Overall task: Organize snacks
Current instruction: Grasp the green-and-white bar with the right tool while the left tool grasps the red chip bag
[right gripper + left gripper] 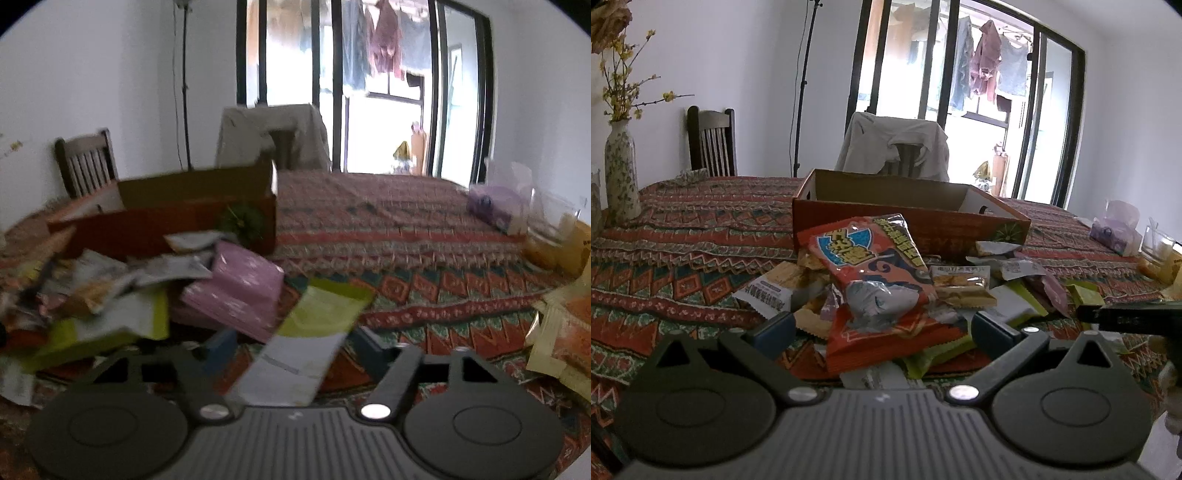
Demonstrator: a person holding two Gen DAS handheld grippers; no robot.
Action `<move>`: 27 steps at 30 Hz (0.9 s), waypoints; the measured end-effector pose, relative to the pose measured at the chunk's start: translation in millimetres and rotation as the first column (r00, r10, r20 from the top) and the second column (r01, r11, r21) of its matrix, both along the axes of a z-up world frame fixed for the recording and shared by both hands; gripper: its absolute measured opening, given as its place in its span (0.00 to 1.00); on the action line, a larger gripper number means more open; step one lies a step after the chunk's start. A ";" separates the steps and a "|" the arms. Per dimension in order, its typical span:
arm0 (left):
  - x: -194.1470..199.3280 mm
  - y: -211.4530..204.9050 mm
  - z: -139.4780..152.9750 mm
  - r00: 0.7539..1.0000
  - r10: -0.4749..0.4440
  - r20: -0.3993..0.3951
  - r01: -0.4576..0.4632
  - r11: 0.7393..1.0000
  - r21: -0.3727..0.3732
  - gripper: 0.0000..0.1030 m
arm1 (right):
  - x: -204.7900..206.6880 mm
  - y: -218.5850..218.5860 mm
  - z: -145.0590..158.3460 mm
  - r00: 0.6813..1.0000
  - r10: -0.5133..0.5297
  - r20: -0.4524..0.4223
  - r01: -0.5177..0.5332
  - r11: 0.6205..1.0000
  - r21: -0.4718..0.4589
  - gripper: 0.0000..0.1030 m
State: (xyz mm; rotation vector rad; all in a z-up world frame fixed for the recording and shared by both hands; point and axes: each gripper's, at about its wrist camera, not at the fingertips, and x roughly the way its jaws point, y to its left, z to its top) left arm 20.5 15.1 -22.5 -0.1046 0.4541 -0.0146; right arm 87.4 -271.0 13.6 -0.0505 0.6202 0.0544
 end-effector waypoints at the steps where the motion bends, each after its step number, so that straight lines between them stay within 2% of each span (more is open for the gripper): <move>1: 0.1 -0.4 -0.1 1.000 0.000 -0.001 0.000 1.000 0.001 1.00 | 3.6 -0.4 -2.0 1.000 -0.003 -0.013 0.003 1.000 -0.005 0.62; 3: -0.2 -1.5 0.4 1.000 -0.002 0.000 0.002 1.000 0.003 1.00 | 9.7 -0.8 -5.5 0.999 -0.004 -0.034 0.003 1.000 -0.020 0.60; 5: -1.0 -2.5 1.0 1.000 -0.003 0.002 0.003 1.000 0.008 1.00 | 14.4 -0.8 -10.0 0.999 0.008 -0.051 -0.010 0.999 -0.034 0.54; 8: -1.5 -2.7 1.2 1.000 0.002 0.001 -0.002 1.000 0.014 1.00 | 15.8 -5.8 -10.9 0.997 0.048 -0.054 -0.050 0.998 -0.023 0.52; 9: -0.8 -2.4 1.1 1.000 0.004 -0.001 -0.004 1.000 0.014 1.00 | 15.4 -7.8 -10.5 0.997 0.060 -0.053 -0.061 0.998 -0.020 0.49; 10: -0.1 -2.3 1.0 1.000 0.007 -0.003 -0.007 1.000 0.012 1.00 | 14.7 -9.7 -10.6 0.996 0.074 -0.049 -0.074 0.997 -0.013 0.40; 12: 1.6 -3.4 1.5 1.000 0.013 -0.007 -0.013 1.000 0.014 1.00 | 13.1 -12.9 -9.3 0.997 0.065 -0.039 -0.066 0.998 -0.018 0.36; 16: 5.3 -5.4 4.8 0.999 0.027 -0.017 -0.026 0.999 0.021 1.00 | 3.4 -19.4 -4.1 0.999 0.035 0.039 -0.035 0.999 0.007 0.35; 21: 19.5 -7.7 16.5 0.998 0.056 -0.030 -0.056 0.998 0.020 1.00 | -12.2 -15.7 8.5 0.983 0.055 0.174 -0.054 0.999 -0.008 0.35; 23: 26.9 -11.0 22.1 0.996 0.077 -0.037 -0.076 0.997 0.034 1.00 | -14.3 -16.0 12.9 0.978 0.071 0.194 -0.071 0.997 -0.003 0.35; 27: 49.7 -20.4 24.5 0.987 0.119 -0.105 -0.111 0.991 0.080 1.00 | -13.6 -14.9 14.2 0.976 0.091 0.195 -0.095 0.995 0.009 0.35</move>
